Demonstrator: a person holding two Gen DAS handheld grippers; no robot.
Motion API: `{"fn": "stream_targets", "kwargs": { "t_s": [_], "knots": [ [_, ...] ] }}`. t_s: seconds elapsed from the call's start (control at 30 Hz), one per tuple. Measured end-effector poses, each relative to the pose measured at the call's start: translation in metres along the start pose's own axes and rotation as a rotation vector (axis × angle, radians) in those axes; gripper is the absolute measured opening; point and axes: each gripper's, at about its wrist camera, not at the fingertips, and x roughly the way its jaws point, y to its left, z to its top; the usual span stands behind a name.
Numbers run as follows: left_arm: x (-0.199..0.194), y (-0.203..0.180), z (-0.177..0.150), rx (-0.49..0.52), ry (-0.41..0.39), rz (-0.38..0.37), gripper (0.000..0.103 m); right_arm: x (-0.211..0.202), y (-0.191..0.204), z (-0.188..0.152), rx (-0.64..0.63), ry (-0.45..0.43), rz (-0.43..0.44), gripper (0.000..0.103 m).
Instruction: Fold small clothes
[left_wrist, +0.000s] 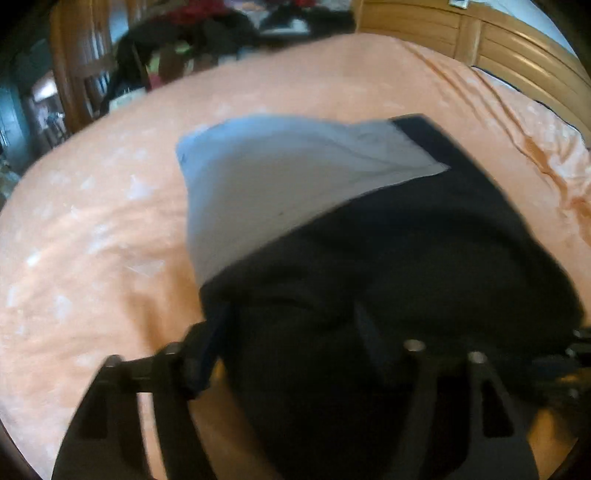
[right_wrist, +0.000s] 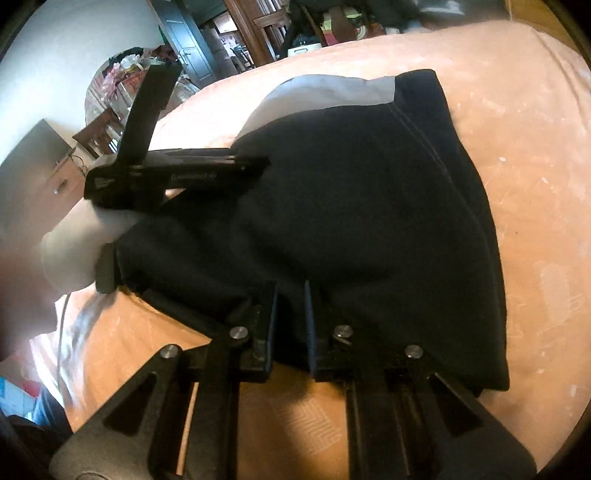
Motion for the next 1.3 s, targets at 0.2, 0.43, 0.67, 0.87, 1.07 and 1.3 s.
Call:
{"fn": "stream_targets", "kwargs": {
  "t_s": [0.2, 0.43, 0.67, 0.87, 1.07, 1.3],
  "knots": [
    [-0.072, 0.003, -0.027, -0.048, -0.063, -0.023, 0.057, -0.016, 0.011, 0.002, -0.024, 0.003, -0.045, 0.05],
    [-0.174, -0.015, -0.136, -0.127, -0.081, -0.04, 0.072, -0.071, 0.077, -0.034, -0.092, -0.042, -0.299, 0.103],
    [-0.158, -0.022, -0.196, -0.201, 0.002, -0.05, 0.081, -0.051, 0.072, -0.084, 0.071, 0.011, -0.37, 0.103],
    [-0.147, -0.019, -0.191, -0.233, 0.045, -0.087, 0.103, -0.049, 0.073, -0.08, 0.122, 0.038, -0.389, 0.103],
    [-0.138, -0.017, -0.189, -0.275, 0.013, -0.081, 0.103, -0.048, 0.071, -0.082, 0.141, -0.011, -0.374, 0.103],
    [-0.138, -0.017, -0.189, -0.267, 0.001, -0.076, 0.103, -0.05, 0.074, -0.087, 0.129, -0.04, -0.372, 0.103]
  ]
}}
